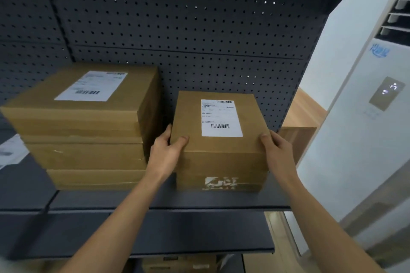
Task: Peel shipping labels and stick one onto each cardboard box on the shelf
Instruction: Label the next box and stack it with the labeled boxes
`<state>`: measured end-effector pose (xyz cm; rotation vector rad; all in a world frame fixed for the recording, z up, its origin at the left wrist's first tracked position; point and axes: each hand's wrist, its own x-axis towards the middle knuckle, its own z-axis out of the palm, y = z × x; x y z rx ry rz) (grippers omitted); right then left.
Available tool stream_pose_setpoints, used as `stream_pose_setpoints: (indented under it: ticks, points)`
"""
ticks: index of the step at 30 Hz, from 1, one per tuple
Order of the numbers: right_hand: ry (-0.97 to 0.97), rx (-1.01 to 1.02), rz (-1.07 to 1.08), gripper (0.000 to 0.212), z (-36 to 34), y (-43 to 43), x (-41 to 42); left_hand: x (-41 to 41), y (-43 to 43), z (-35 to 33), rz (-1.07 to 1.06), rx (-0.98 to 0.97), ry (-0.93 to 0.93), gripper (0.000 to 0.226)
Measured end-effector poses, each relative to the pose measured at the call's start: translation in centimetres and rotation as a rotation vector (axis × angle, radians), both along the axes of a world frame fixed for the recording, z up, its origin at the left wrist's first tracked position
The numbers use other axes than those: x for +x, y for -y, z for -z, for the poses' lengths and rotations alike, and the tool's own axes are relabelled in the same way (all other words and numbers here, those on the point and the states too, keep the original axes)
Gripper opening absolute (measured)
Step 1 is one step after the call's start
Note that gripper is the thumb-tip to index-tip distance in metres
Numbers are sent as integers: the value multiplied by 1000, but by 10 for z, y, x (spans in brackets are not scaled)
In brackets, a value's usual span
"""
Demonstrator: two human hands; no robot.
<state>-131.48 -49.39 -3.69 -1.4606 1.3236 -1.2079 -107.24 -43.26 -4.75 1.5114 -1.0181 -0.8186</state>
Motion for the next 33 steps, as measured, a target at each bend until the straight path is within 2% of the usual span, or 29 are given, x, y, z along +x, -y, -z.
stream_pose_setpoints:
  ticks: [6,10,12,17,21,25,27,29,33]
  points:
    - [-27,44,-6,26,1,17,3,2,14,1,4,19,-13,74]
    - [-62,46,-11,29,3,27,2,-1,20,-1,-22,30,-27,50]
    - [-52,53,-9,28,5,30,1,-3,22,0,-40,21,-29,45]
    - [-20,60,-9,29,7,35,1,-3,25,3,-31,27,-36,53]
    - [17,90,2,19,10,39,0,-3,24,1,-17,37,-68,58]
    - [-7,78,-25,18,8,36,-5,-4,22,-5,-50,76,-58,63]
    - [-92,45,-32,28,4,33,-7,-7,18,-10,-92,83,12,72]
    - [-231,-50,8,45,0,30,-9,-12,10,-17,-139,74,137,71]
    - [-460,-397,-35,39,-11,16,-1,-16,-7,-23,-143,15,438,54]
